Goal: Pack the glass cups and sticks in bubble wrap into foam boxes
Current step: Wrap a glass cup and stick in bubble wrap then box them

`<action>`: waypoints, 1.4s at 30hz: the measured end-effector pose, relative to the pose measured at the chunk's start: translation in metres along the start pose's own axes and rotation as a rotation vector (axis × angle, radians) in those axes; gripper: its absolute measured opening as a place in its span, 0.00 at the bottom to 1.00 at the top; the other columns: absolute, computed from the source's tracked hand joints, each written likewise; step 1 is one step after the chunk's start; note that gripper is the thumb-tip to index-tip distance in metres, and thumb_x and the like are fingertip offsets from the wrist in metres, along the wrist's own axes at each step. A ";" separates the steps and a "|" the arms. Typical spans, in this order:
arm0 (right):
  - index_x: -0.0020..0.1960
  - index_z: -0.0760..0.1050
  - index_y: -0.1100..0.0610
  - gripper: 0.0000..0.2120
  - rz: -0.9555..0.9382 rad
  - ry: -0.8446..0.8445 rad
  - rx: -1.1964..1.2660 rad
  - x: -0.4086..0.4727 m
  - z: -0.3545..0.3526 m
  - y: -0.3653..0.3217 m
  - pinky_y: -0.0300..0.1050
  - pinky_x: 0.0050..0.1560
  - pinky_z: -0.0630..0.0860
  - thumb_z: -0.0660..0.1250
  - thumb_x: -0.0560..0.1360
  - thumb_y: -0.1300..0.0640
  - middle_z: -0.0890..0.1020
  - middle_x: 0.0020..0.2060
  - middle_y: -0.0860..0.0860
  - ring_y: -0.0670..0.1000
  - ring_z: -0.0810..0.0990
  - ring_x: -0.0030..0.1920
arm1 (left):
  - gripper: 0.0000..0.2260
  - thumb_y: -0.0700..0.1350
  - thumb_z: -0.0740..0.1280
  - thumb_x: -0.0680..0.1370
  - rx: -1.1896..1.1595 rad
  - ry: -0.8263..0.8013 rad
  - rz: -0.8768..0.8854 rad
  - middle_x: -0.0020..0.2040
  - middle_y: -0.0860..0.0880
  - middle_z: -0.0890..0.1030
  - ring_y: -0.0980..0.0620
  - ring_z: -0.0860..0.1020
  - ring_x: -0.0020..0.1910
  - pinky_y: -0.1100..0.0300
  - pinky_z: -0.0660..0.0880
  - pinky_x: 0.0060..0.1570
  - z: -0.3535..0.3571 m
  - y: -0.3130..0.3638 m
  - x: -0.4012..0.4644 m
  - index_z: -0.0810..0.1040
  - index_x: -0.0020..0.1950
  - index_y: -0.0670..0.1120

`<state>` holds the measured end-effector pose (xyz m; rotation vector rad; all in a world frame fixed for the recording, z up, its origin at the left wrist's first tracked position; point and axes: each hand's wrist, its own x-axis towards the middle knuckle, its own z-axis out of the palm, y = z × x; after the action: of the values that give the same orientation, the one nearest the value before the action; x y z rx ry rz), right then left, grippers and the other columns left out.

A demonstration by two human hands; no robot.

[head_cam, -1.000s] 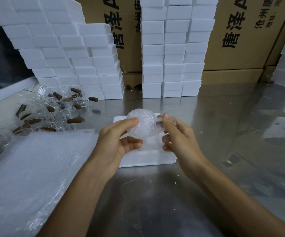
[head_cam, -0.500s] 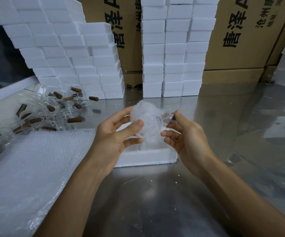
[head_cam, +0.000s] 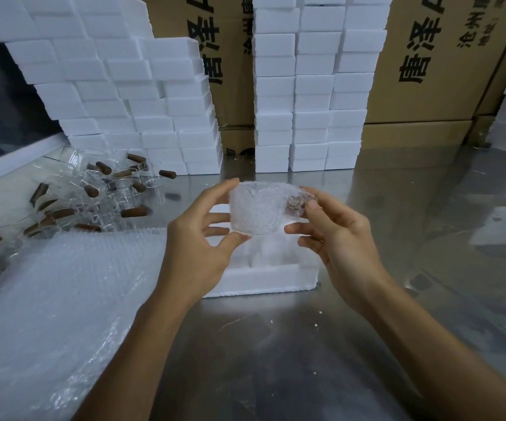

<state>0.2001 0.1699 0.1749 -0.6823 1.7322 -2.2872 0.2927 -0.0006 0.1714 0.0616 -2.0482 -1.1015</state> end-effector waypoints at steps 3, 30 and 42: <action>0.61 0.80 0.56 0.11 -0.163 0.029 -0.192 -0.001 0.001 0.002 0.37 0.39 0.77 0.64 0.81 0.61 0.86 0.41 0.51 0.46 0.83 0.38 | 0.34 0.41 0.78 0.70 0.065 0.023 0.041 0.56 0.76 0.73 0.63 0.79 0.55 0.74 0.76 0.46 -0.001 -0.004 0.000 0.70 0.63 0.72; 0.60 0.81 0.45 0.11 -0.314 -0.174 -0.751 -0.003 0.000 0.030 0.50 0.62 0.76 0.69 0.79 0.54 0.84 0.51 0.36 0.36 0.80 0.50 | 0.26 0.53 0.79 0.66 0.319 -0.140 -0.251 0.58 0.53 0.77 0.55 0.75 0.54 0.63 0.70 0.52 0.002 -0.032 -0.007 0.76 0.62 0.53; 0.69 0.76 0.48 0.17 -0.193 -0.190 -0.750 0.003 -0.007 0.047 0.21 0.53 0.67 0.66 0.80 0.55 0.81 0.57 0.39 0.38 0.79 0.54 | 0.37 0.60 0.76 0.67 0.495 -0.099 -0.289 0.55 0.52 0.72 0.48 0.72 0.62 0.54 0.68 0.63 0.009 -0.032 -0.008 0.71 0.74 0.53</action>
<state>0.1885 0.1602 0.1293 -1.1841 2.5047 -1.5392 0.2825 -0.0111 0.1399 0.5762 -2.4127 -0.7450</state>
